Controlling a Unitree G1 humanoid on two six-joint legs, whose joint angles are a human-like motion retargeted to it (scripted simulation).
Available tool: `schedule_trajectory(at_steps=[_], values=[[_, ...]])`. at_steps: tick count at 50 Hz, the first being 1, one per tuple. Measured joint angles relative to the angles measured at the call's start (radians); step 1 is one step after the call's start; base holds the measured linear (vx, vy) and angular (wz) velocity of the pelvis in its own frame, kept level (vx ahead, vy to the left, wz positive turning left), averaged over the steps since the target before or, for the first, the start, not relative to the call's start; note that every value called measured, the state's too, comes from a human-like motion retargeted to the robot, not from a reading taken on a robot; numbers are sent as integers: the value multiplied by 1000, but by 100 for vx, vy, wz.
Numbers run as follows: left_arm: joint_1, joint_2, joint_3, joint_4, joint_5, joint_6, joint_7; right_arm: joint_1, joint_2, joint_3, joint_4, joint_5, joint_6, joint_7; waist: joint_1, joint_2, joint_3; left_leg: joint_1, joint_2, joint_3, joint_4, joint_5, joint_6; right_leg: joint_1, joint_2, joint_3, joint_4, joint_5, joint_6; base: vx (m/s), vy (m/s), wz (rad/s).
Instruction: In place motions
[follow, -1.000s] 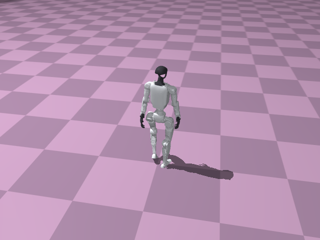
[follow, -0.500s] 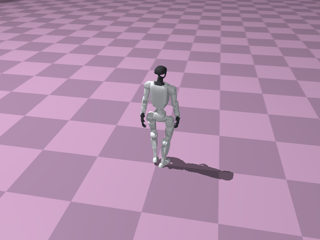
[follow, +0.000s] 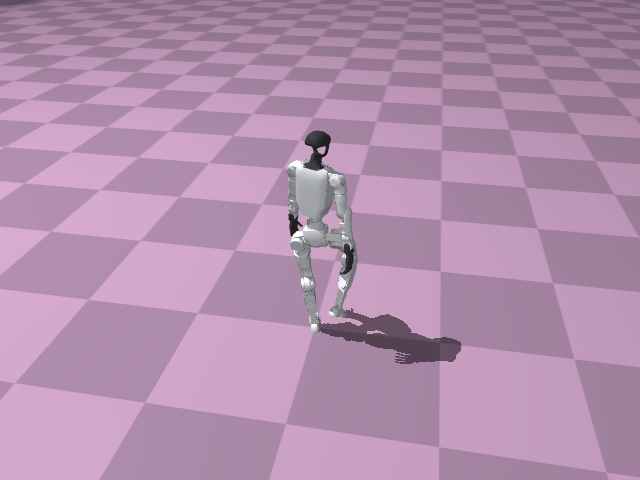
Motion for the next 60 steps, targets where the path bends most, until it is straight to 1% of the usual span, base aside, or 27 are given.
schedule_trajectory(at_steps=[3, 8, 9, 10, 11, 12, 15, 18, 20, 21, 22, 24, 28, 32, 35, 40, 45, 48, 49, 50, 51, 52, 53, 55, 57, 58, 60], values=[[39, -9, 24, 13, 43, 4, 4, -25, 23, 20, -48, 19, -20, -3, 21, -21, -12, 20, -17, 20, -8, -2, -5, 146, 11, -3, -204, 1, -10, 9, -3, -31], [143, -34, 51, 26, 45, -3, 0, -81, 79, 69, -73, 59, -29, 20, 60, -72, -41, 57, -66, 67, -15, -15, -19, 461, 86, 47, -775, 24, -20, 12, -9, -18], [165, -37, 55, 32, 45, 0, -3, -93, 93, 85, -73, 67, -29, 29, 66, -78, -42, 67, -69, 71, -9, -23, -24, 526, 96, 32, -876, -52, -39, 12, -14, 14], [187, -40, 59, 38, 45, 3, -6, -104, 107, 102, -73, 75, -29, 38, 73, -80, -42, 77, -65, 74, -2, -31, -30, 589, 107, 8, -965, -173, -66, 16, -18, 8], [212, -42, 61, 43, 46, 6, -8, -111, 119, 124, -70, 79, -28, 48, 85, -93, -44, 94, -69, 80, 13, -49, -37, 631, 106, -50, -1041, -192, -122, 17, -19, -5], [235, -43, 65, 46, 49, 10, -10, -121, 130, 144, -68, 82, -26, 61, 103, -104, -44, 107, -68, 87, 31, -67, -43, 669, 99, -83, -1100, -200, -151, 15, -16, -32], [277, -57, 93, 32, 62, 24, 7, -173, 167, 176, -79, 73, -18, 111, 187, -117, -35, 50, -46, 66, 164, -86, -34, 702, 63, -47, -1169, -150, -101, -10, -18, -14], [345, -57, 100, 15, -23, -39, 15, -205, 183, 263, -136, 41, -39, 143, 192, -148, -11, -18, -16, 61, 369, 61, -26, 733, 42, -77, -1191, -142, -115, -4, -13, 32], [383, -60, 118, 6, -49, -48, -17, -220, 187, 328, -186, 2, -51, 149, 174, -183, -2, -135, -7, 81, 571, 198, 30, 730, -1, -69, -1178, -146, -114, 1, -7, 38], [393, -64, 138, 10, -32, -34, -18, -226, 189, 335, -206, -20, -60, 148, 161, -180, -15, -230, 14, 86, 703, 206, 84, 716, -5, -85, -1174, -149, -117, -3, -4, 77], [403, -66, 157, 14, -18, -21, -18, -232, 190, 341, -224, -37, -68, 148, 153, -178, -20, -315, 41, 91, 831, 199, 126, 709, -6, -100, -1173, -151, -121, -6, -3, 80], [421, -65, 186, 29, -12, -10, -23, -245, 189, 348, -248, -46, -84, 150, 165, -174, 1, -451, 110, 96, 1063, 144, 149, 721, 9, -116, -1177, -149, -136, -11, -7, 19], [473, -52, 198, 39, -15, 2, -74, -259, 193, 333, -257, -9, -94, 129, 231, -198, 32, -715, 156, 106, 1400, 72, 154, 717, 24, -109, -1173, -143, -186, -1, -13, -43], [514, -39, 211, 57, 13, 16, -86, -257, 194, 319, -237, 38, -84, 142, 267, -225, 51, -873, 152, 141, 1519, 44, 153, 711, 22, -110, -1160, -144, -215, 1, -2, -48], [518, -36, 218, 88, 14, 31, -80, -237, 180, 309, -220, 39, -84, 143, 271, -239, 41, -879, 151, 164, 1486, 38, 150, 702, 6, -113, -1146, -147, -207, 4, 4, -23], [497, -48, 227, 69, -16, 38, -80, -178, 141, 278, -180, -20, -84, 113, 235, -218, 22, -698, 151, 121, 1309, 35, 131, 719, 18, -129, -1160, -148, -188, 7, 3, 5], [459, -71, 222, 28, -42, 16, -54, -70, 101, 194, -116, -72, -57, 76, 192, -202, -58, -381, 0, 16, 874, 75, 24, 718, 19, -131, -1178, -155, -161, 15, 4, -3], [402, -63, 187, 43, -69, -10, 5, 1, 78, 113, -82, -61, -33, 59, 164, -163, -85, -130, -73, -55, 488, 122, 5, 724, 63, -135, -1162, -181, -150, 22, 2, 1], [376, -56, 176, 50, -76, -15, 21, 25, 69, 91, -76, -48, -28, 57, 167, -149, -86, -55, -79, -53, 369, 59, -5, 722, 80, -123, -1143, -194, -146, 18, 5, -39], [350, -49, 165, 55, -80, -17, 34, 49, 59, 71, -71, -33, -25, 58, 174, -136, -87, 13, -80, -43, 259, -41, -17, 716, 97, -104, -1119, -207, -141, 15, 7, -29], [315, -43, 153, 62, -85, -17, 40, 72, 49, 42, -68, -24, -24, 58, 164, -124, -80, 74, -59, 34, 177, -101, -6, 713, 111, -101, -1086, -223, -133, 14, 6, 21], [282, -37, 141, 66, -89, -15, 42, 94, 41, 16, -65, -18, -22, 57, 140, -112, -79, 120, -42, 84, 107, -132, -2, 706, 120, -113, -1053, -229, -123, 12, 3, 126], [253, -31, 132, 66, -96, -14, 37, 117, 35, -9, -64, -21, -17, 53, 86, -100, -87, 135, -34, 82, 62, -110, -17, 691, 121, -156, -1021, -217, -108, 3, 5, 159], [149, -6, 119, 59, -128, 4, 3, 141, 32, -58, -51, -14, 11, 33, 26, -99, -81, 82, -48, -78, 39, -53, -21, 604, 91, -190, -877, -69, -64, -20, 8, 88], [28, 1, 103, 22, -157, 8, -8, 135, 34, -108, -20, 33, 13, 7, 74, -99, -4, 82, -21, -14, 36, -38, -7, 496, 42, -155, -644, 119, 0, -40, 12, -22], [-21, -6, 92, -13, -171, 0, -1, 139, 30, -122, -8, 57, -4, 2, 61, -98, 35, 99, -18, -23, 31, -37, -6, 439, 21, -131, -528, 183, 20, -26, 17, 16], [-88, -16, 42, -98, -208, -4, -8, 177, 15, -123, 3, 69, -23, 23, 98, -100, 57, 95, -19, -8, 29, -25, 2, 307, 13, -60, -324, 211, 0, -4, 19, -19]])
